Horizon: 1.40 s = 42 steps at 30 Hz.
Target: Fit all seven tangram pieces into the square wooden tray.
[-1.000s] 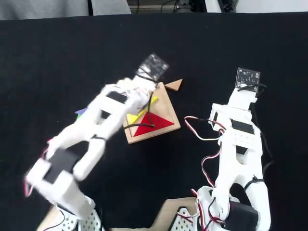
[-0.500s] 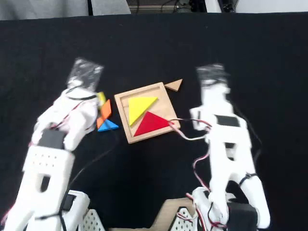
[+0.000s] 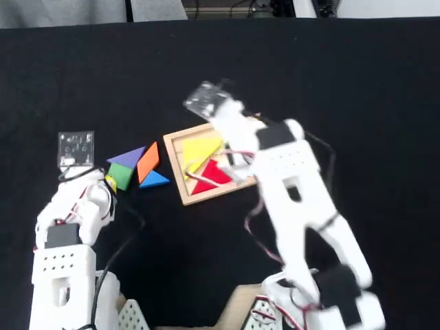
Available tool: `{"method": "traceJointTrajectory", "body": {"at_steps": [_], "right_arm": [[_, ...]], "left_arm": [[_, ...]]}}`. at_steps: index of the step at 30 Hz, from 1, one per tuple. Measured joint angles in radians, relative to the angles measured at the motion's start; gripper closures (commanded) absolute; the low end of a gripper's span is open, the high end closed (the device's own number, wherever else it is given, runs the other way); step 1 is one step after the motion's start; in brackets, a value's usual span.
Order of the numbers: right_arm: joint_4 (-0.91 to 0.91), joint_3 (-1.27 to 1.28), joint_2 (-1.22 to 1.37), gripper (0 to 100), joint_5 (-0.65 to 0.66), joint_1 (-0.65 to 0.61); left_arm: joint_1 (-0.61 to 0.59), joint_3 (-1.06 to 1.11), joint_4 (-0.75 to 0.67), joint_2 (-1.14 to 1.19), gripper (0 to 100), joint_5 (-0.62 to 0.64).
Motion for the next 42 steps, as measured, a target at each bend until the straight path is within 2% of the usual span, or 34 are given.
{"method": "traceJointTrajectory", "body": {"at_steps": [3, 7, 9, 11, 16, 18, 21, 25, 42], "right_arm": [[0.032, -0.169, 0.166, 77.8, -0.025, -0.057], [0.074, -0.410, 0.397, 77.8, -0.172, -0.074], [0.106, -0.532, 0.514, 77.8, -0.173, -0.074], [0.152, -0.640, 0.618, 77.9, -0.084, -0.072], [0.293, -0.865, 0.822, 78.3, 0.393, -0.020], [0.295, -0.957, 0.891, 78.3, 0.508, 0.011], [0.307, -1.097, 0.977, 78.3, 0.577, 0.054], [0.414, -1.244, 1.074, 78.3, 0.680, 0.074], [0.413, -1.349, 1.261, 79.6, 0.756, 0.057]], "left_arm": [[-0.026, 0.037, -0.020, -0.002, 89, 0.005], [-0.121, 0.071, -0.023, -0.002, 89, -0.018], [-0.150, 0.081, -0.023, -0.003, 89, -0.046], [-0.153, 0.084, -0.029, -0.005, 89, -0.061], [-0.135, 0.095, -0.029, -0.005, 89, -0.071], [-0.130, 0.095, -0.029, -0.005, 89, -0.071], [-0.130, 0.095, -0.029, -0.005, 89, -0.071], [-0.130, 0.095, -0.029, -0.005, 89, -0.071], [-0.127, 0.114, -0.077, -0.005, 89, -0.071]]}}
